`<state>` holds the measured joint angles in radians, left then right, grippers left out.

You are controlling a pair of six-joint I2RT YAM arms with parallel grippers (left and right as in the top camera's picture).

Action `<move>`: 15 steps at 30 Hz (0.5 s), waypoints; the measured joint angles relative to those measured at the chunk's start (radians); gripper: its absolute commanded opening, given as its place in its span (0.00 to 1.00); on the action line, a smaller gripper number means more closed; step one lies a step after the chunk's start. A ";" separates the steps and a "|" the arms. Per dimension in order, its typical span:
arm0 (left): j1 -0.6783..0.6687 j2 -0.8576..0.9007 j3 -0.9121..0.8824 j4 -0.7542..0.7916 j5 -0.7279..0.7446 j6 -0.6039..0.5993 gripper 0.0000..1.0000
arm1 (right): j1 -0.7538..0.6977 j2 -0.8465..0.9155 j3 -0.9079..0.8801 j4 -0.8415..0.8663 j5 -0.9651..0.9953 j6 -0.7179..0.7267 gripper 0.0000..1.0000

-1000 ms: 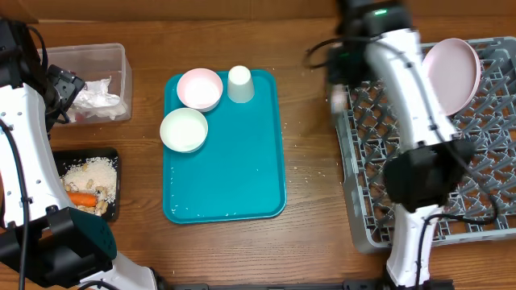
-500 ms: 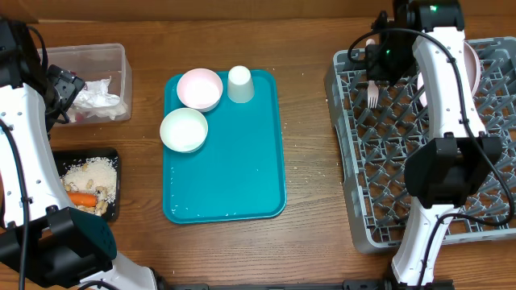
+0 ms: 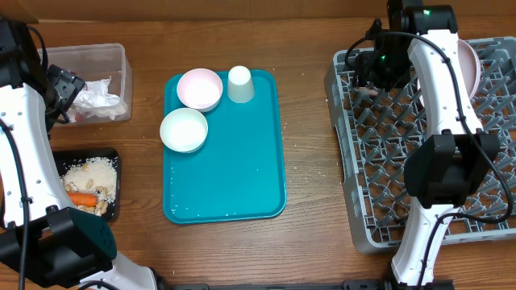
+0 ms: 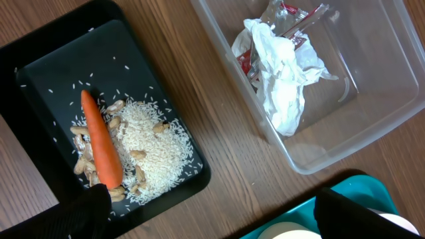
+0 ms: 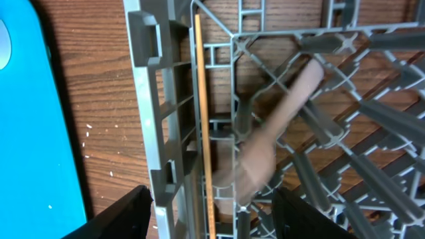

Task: Sort waste into correct bins and load items into the dishwasher rack
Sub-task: 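Carry the fork with the right gripper and release it in the rack, then swing the right gripper back over the bowls on the teal tray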

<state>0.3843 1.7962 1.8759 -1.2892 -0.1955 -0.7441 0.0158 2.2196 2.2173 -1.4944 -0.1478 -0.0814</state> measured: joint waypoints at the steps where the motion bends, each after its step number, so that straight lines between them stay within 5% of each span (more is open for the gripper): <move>1: 0.000 0.000 0.000 0.000 0.000 0.000 1.00 | 0.000 0.000 0.000 -0.001 -0.002 0.001 0.62; 15: 0.000 0.000 0.000 0.000 0.000 0.000 1.00 | 0.065 -0.056 0.000 -0.031 -0.098 0.052 0.60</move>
<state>0.3843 1.7962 1.8759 -1.2892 -0.1959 -0.7441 0.0811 2.1632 2.2173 -1.5249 -0.2462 -0.0296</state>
